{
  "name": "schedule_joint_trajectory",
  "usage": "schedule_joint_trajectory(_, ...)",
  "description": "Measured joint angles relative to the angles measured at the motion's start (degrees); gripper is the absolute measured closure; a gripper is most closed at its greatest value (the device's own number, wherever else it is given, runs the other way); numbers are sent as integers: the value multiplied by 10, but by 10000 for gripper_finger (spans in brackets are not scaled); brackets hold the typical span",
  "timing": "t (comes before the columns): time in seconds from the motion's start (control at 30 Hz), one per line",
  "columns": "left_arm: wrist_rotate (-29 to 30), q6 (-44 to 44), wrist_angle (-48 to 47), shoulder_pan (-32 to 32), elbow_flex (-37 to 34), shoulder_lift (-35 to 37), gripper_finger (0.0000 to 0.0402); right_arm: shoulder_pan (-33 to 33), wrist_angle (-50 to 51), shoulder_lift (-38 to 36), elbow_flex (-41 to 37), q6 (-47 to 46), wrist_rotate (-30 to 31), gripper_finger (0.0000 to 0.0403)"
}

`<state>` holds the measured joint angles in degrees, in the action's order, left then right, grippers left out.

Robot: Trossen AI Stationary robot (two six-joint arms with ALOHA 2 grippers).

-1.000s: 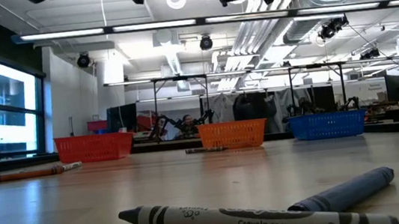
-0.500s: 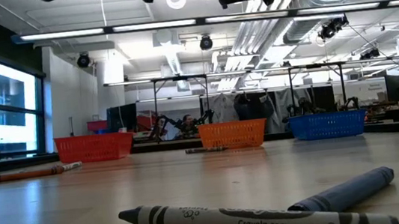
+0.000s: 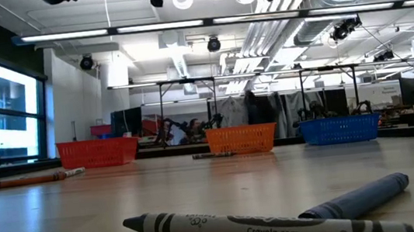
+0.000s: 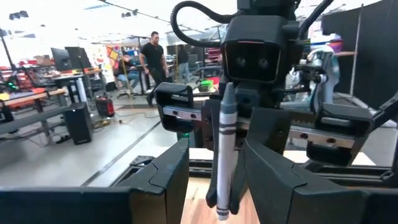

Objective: Sort crayons
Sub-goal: Put the gray crayon into the red bin

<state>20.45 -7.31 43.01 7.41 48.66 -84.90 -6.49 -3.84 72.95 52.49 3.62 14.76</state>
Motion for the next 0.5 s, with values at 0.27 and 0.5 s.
schedule_joint_trajectory(0.27,-7,7,2,0,0,0,261,0,-17,2,0,14,0,402)
schedule_joint_trajectory(0.5,-52,22,4,0,0,0,261,1,-29,2,0,24,-2,402)
